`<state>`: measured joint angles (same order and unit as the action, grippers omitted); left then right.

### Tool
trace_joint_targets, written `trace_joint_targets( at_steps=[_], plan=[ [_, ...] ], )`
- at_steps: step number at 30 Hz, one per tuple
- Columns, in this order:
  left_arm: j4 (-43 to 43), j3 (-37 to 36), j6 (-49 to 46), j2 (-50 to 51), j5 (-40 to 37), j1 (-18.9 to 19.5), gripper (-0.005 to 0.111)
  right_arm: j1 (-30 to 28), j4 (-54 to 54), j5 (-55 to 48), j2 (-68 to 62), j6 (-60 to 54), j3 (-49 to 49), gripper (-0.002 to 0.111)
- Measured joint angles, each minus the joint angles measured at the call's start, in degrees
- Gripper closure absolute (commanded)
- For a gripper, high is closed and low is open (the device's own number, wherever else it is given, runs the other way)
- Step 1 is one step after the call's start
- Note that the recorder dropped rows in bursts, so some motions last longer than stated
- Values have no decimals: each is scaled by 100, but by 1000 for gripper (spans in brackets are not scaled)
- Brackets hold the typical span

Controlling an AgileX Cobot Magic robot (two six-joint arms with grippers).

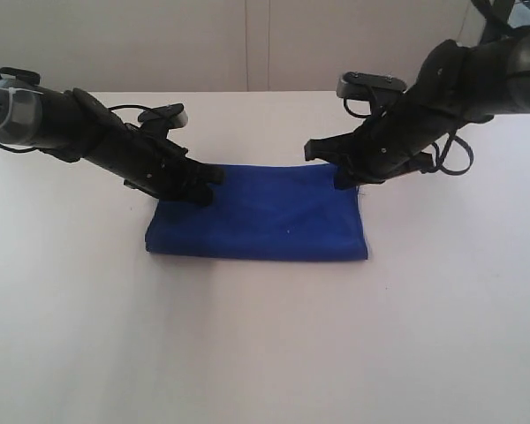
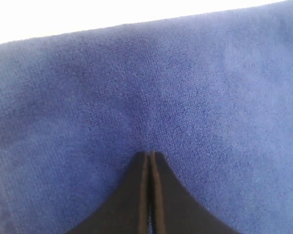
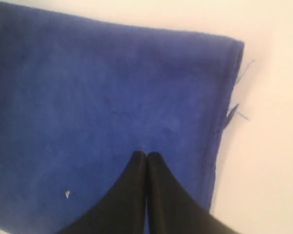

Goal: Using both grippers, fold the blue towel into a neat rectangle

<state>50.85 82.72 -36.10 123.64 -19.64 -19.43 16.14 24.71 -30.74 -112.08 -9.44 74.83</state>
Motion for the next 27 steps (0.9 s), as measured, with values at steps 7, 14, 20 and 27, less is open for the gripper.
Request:
trace_joint_targets(
  at_steps=[7, 14, 20, 27],
  plan=[
    [0, 0, 0, 0, 0, 0, 107, 122, 469, 606, -371, -244, 0, 108],
    [0, 0, 0, 0, -11, 0, 107, 171, 465, 775, -790, -355, 0, 108],
    [0, 0, 0, 0, -11, 0, 107, 101, 374, 605, -790, -364, 0, 108],
    [0, 0, 30, 0, -37, 0, 107, 78, 281, 453, -458, -364, -3, 108]
  ],
)
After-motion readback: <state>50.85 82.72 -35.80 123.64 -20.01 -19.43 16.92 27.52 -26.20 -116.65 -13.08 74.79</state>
